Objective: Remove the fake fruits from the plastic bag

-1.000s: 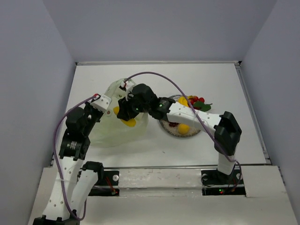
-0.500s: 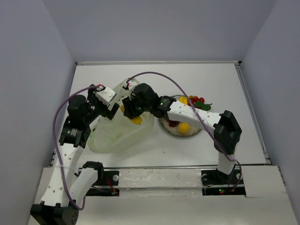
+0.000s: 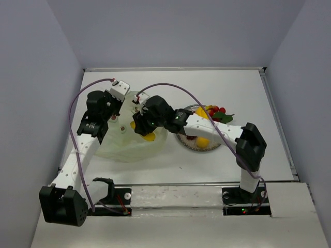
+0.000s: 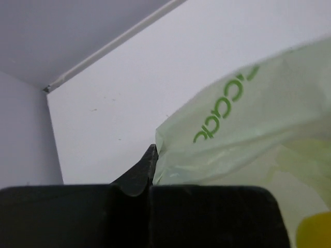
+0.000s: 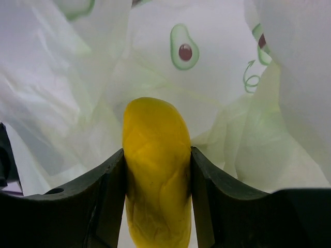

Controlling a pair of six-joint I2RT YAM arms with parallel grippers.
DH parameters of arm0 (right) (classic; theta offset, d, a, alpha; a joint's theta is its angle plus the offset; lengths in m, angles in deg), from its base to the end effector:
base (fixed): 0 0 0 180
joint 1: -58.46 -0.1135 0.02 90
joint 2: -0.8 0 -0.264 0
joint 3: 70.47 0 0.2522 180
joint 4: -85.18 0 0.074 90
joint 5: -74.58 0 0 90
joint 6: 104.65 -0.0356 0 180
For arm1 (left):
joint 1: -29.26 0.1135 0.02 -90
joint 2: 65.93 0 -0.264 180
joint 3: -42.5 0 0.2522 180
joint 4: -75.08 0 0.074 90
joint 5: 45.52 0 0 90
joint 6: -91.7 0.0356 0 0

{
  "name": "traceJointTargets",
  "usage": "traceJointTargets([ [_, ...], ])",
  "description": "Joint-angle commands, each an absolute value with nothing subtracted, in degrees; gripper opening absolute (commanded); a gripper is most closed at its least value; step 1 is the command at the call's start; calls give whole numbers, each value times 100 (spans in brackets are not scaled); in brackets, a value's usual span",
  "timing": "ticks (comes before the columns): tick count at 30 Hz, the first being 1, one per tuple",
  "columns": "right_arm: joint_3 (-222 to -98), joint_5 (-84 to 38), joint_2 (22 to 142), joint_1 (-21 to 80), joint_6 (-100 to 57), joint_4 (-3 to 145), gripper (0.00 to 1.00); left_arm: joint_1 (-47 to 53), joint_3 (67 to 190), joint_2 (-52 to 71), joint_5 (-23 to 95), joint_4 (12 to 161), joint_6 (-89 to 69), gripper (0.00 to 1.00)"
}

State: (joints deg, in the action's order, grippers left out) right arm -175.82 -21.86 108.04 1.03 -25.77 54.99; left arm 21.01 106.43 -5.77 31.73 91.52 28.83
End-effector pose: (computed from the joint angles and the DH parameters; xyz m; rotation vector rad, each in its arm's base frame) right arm 0.2351 0.3755 0.2992 -0.9447 2.0316 0.8020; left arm 0.2427 -0.0431 0.3352 0.6923 1.6470 0.0374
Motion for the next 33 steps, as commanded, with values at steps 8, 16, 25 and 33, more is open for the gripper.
traceJointTargets([
  [8,-17326,-2333,9696,-87,-2362,5033,7,2363,11004,120,5045,8066,3105,0],
  [16,-17599,-1736,9142,-87,-2616,5120,8,2531,10654,201,5327,7803,3666,0],
  [25,-17188,-1139,8747,54,-2766,5489,8,3093,10539,262,5336,7671,3923,0],
  [33,-17150,-1498,9598,54,-3222,5823,7,2970,10733,77,4481,8207,3571,0],
])
